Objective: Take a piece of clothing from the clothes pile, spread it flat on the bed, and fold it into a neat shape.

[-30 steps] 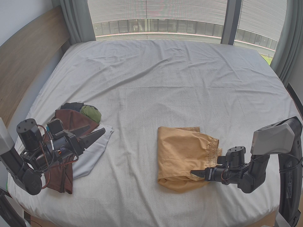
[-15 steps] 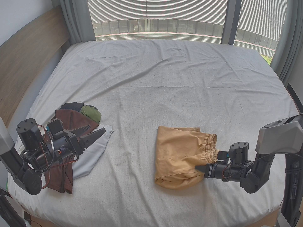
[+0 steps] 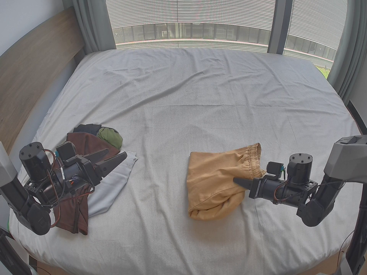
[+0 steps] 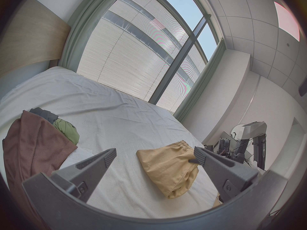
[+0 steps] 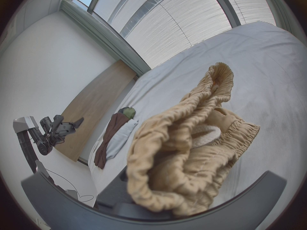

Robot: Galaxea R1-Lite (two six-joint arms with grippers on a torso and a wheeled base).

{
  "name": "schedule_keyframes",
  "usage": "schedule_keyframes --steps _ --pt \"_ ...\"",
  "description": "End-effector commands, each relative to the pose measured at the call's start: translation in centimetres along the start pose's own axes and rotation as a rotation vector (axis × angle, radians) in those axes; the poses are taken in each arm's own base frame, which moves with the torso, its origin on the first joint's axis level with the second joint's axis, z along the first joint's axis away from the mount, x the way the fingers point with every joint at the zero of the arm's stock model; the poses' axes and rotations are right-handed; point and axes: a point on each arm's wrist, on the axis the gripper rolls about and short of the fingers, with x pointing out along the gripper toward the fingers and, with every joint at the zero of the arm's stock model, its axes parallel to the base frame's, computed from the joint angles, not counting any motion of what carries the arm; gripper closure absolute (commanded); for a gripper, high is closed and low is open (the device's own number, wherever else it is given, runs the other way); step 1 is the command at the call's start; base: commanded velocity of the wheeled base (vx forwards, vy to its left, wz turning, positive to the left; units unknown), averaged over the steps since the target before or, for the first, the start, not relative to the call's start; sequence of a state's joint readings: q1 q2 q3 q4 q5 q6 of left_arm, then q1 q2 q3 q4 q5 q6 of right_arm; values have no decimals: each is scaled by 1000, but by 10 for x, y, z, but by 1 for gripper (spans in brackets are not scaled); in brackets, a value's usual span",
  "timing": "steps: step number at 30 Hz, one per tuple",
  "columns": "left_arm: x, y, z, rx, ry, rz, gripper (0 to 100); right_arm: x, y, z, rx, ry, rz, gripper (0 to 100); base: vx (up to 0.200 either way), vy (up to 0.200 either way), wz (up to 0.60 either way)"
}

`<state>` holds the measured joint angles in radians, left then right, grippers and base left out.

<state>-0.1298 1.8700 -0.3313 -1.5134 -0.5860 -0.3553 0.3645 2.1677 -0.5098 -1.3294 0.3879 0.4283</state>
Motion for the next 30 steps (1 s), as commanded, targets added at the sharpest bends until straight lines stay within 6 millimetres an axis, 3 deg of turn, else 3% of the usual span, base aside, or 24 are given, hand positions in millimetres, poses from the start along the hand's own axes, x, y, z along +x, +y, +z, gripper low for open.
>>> schedule_keyframes --steps 1,30 --pt "0 0 0 1 -2 0 0 -3 11 21 -33 -71 37 100 0 0 0" --pt "0 0 0 -5 -1 1 0 25 50 139 -83 -170 121 100 0 0 0"
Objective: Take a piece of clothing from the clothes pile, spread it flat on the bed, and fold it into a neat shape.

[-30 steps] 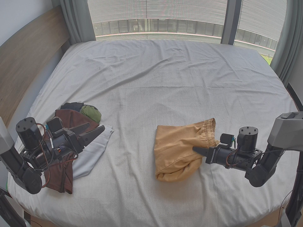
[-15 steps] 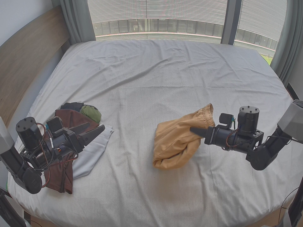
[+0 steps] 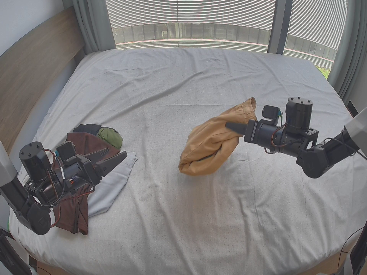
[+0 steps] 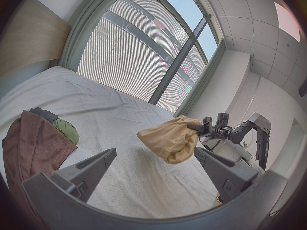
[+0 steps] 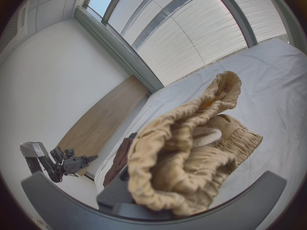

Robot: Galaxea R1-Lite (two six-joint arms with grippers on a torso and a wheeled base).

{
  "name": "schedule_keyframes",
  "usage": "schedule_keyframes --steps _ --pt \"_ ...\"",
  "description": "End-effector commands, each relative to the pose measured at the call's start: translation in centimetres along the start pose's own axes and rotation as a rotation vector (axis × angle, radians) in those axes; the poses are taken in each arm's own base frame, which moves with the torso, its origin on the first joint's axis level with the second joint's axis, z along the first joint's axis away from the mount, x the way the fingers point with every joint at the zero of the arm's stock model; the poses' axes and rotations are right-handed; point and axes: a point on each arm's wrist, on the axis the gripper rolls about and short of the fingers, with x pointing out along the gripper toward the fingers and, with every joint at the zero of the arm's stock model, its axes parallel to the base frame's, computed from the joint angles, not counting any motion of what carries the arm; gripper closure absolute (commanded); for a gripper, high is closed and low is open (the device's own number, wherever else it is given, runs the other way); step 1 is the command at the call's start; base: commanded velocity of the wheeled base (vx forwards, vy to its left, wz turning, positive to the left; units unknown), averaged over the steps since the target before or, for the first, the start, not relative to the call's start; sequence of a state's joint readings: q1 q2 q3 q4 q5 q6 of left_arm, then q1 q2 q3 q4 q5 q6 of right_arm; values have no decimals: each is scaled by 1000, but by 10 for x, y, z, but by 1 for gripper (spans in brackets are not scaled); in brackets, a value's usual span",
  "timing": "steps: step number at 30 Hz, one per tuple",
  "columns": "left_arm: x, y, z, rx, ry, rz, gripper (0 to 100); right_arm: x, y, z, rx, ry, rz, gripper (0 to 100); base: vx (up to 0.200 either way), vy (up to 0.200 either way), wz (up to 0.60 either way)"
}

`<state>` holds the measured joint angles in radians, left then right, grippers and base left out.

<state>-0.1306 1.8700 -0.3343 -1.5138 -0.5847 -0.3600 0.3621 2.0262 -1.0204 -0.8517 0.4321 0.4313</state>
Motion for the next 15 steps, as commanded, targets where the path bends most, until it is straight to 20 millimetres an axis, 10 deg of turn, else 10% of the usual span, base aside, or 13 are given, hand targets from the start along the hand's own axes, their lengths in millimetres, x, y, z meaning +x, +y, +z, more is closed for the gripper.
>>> schedule_keyframes --steps 1,15 --pt "0 0 -1 -2 2 1 0 7 4 21 -21 -42 17 100 0 0 0" --pt "0 1 -1 -3 3 2 0 46 -11 38 16 -60 21 100 0 0 0"
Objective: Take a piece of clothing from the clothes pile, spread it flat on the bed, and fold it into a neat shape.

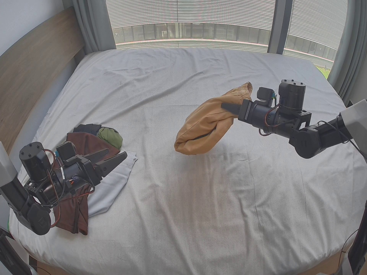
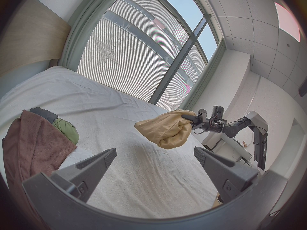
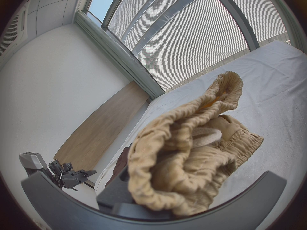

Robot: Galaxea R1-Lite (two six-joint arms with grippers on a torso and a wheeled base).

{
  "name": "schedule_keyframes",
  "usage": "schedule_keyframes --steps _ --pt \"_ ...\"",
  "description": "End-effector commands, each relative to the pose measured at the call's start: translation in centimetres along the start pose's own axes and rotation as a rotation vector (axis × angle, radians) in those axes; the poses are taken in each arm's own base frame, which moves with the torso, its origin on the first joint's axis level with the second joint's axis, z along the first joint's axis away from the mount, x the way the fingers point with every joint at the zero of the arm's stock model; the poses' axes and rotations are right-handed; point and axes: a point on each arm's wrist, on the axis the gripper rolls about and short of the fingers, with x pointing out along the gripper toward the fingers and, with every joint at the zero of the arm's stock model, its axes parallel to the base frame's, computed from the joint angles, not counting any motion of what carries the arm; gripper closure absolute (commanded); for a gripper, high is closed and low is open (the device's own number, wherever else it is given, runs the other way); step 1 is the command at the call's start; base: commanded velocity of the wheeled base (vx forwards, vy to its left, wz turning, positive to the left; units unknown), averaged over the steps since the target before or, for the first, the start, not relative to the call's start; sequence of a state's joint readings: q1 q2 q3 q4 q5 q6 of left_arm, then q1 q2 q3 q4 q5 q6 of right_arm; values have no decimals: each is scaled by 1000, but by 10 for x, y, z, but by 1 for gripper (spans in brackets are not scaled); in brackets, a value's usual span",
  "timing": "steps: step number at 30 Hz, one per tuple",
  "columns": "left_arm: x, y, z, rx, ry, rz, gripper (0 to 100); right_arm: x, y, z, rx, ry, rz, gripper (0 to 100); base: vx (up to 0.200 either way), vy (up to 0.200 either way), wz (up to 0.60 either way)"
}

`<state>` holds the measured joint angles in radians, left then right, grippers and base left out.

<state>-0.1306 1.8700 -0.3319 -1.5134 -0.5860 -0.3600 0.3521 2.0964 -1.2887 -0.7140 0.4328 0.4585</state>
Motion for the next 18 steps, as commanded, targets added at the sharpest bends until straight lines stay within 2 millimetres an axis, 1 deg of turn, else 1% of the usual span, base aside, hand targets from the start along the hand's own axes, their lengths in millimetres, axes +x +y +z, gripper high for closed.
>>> schedule_keyframes --steps 1,2,5,6,7,9,13,14,15,18 --pt "0 1 0 -1 0 2 0 18 -9 -1 13 -7 6 100 0 0 0" --pt "0 1 -1 -2 2 2 0 24 -14 -3 17 -2 2 100 0 0 0" --pt "0 1 -1 -8 3 3 0 31 -17 -4 20 7 -1 100 0 0 0" --pt "0 1 -1 -8 4 3 0 37 -20 -4 20 3 1 100 0 0 0" --pt "0 1 -1 -8 4 3 0 37 -20 -4 20 3 1 100 0 0 0" --pt "0 1 0 -8 1 4 0 50 -25 0 14 -6 4 100 0 0 0" --pt "0 2 -1 -9 2 4 0 66 -32 3 15 -4 2 100 0 0 0" --pt "-1 2 -1 -10 3 5 0 73 -36 2 12 -8 6 100 0 0 0" --pt "-1 2 -2 -10 3 5 0 78 -39 2 12 -12 8 100 0 0 0" --pt "-1 1 -2 -9 0 3 0 93 -51 -9 12 -11 9 100 0 0 0"
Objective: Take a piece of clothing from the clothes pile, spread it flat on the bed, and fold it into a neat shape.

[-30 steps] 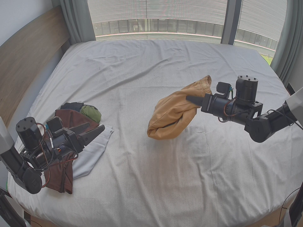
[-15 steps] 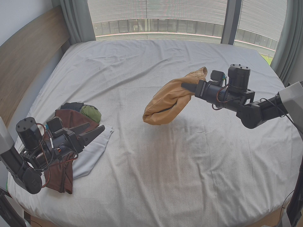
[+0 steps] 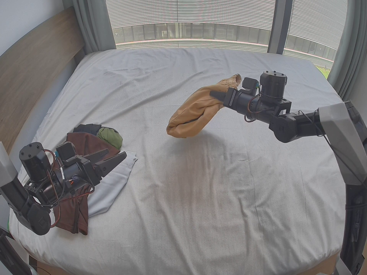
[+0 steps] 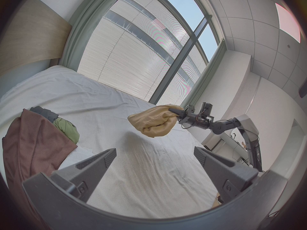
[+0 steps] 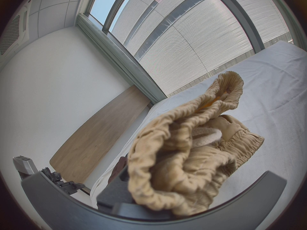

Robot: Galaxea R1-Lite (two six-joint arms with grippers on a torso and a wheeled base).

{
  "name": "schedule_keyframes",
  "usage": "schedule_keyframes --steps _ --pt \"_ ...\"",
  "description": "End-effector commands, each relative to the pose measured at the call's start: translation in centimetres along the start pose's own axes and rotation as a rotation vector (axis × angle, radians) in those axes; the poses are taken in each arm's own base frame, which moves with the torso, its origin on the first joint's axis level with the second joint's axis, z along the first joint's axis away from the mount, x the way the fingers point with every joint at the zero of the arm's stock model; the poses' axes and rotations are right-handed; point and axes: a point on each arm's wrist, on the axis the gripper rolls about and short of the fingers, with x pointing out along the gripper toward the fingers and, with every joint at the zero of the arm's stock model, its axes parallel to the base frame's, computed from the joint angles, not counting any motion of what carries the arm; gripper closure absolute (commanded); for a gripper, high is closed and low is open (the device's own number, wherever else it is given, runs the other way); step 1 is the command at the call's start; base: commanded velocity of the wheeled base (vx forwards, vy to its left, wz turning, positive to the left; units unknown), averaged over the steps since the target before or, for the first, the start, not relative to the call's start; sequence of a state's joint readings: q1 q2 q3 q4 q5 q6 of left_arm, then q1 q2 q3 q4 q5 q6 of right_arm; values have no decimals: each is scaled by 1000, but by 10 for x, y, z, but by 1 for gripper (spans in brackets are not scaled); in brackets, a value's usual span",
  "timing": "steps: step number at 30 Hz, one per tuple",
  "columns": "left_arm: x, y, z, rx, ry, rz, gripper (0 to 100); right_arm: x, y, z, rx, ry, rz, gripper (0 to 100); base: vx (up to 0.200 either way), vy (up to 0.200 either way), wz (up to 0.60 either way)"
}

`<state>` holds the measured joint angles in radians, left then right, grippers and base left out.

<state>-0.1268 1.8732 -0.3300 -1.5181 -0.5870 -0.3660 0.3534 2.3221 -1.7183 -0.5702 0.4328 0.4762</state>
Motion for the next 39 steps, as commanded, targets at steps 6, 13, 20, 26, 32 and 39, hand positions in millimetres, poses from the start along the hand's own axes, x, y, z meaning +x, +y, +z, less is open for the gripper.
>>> schedule_keyframes --steps 6,13,20,26,32,39 --pt "-1 -1 0 -21 -10 -3 0 41 -57 -66 49 95 -50 100 0 0 0" --pt "-2 -1 1 -20 -13 -3 0 26 -91 -98 102 187 -140 100 0 0 0" --pt "-3 -3 3 -15 -21 -8 0 -4 -88 -113 143 275 -201 100 0 0 0" --pt "-3 -3 4 -14 -22 -8 0 -11 -93 -128 128 281 -217 100 0 0 0" --pt "-2 -3 4 -13 -23 -9 0 -19 -90 -143 144 331 -247 0 0 0 0" --pt "-3 -4 6 -10 -30 -12 0 -58 -54 -150 167 441 -258 0 0 0 0"
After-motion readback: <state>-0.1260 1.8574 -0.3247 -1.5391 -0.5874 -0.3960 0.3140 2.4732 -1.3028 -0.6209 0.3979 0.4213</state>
